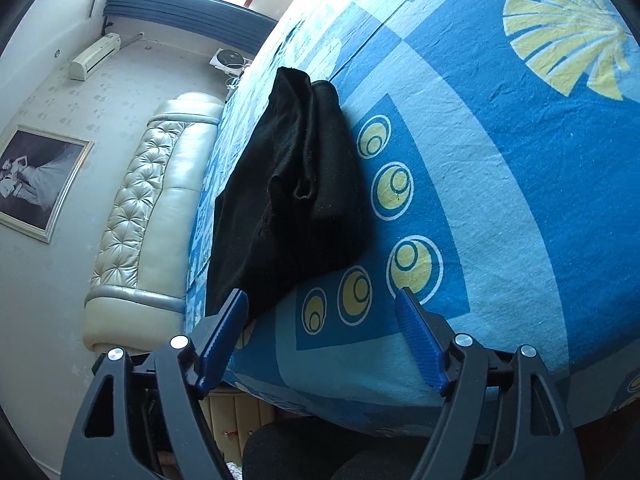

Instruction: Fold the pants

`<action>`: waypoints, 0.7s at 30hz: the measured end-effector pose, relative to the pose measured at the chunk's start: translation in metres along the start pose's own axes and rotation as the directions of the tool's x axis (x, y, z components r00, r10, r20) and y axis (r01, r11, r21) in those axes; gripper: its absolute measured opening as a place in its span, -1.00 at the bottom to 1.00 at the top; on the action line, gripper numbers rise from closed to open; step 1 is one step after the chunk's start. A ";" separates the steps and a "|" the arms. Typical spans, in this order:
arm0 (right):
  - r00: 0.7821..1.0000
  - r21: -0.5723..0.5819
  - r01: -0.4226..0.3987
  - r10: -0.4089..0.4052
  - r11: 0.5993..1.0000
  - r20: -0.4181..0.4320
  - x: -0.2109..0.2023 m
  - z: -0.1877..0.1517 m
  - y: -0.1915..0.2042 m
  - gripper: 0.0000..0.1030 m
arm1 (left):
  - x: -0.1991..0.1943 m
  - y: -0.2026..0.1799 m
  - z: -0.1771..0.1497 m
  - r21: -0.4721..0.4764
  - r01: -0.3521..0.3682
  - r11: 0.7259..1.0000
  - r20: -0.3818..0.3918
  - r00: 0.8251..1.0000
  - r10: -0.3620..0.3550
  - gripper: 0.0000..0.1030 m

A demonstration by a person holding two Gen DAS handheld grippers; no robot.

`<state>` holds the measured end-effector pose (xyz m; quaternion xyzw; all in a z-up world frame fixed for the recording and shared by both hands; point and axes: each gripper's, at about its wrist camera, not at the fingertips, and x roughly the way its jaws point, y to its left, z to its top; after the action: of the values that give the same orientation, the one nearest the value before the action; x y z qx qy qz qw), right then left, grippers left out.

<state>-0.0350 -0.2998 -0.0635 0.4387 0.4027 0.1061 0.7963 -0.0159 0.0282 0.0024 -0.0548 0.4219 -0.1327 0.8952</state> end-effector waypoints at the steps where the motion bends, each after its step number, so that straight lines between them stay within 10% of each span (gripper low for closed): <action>1: 1.000 -0.028 0.030 -0.030 0.999 0.011 -0.001 -0.003 0.005 0.46 | -0.003 -0.002 -0.001 0.013 -0.007 1.000 0.010 1.000 0.007 0.91; 11: 0.902 -0.360 0.422 -0.349 0.832 0.254 0.000 -0.031 0.060 0.53 | -0.016 -0.015 -0.007 0.042 -0.078 0.996 0.063 0.995 0.075 0.91; 21: 0.838 -0.435 0.540 -0.410 0.720 0.360 0.008 -0.056 0.081 0.54 | -0.015 -0.023 -0.012 0.081 -0.104 0.991 0.063 0.993 0.099 0.91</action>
<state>-0.0557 -0.2135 -0.0209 0.0969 0.3596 -0.0517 0.9266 -0.0383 0.0101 0.0109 0.0007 0.3918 -0.1031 0.9142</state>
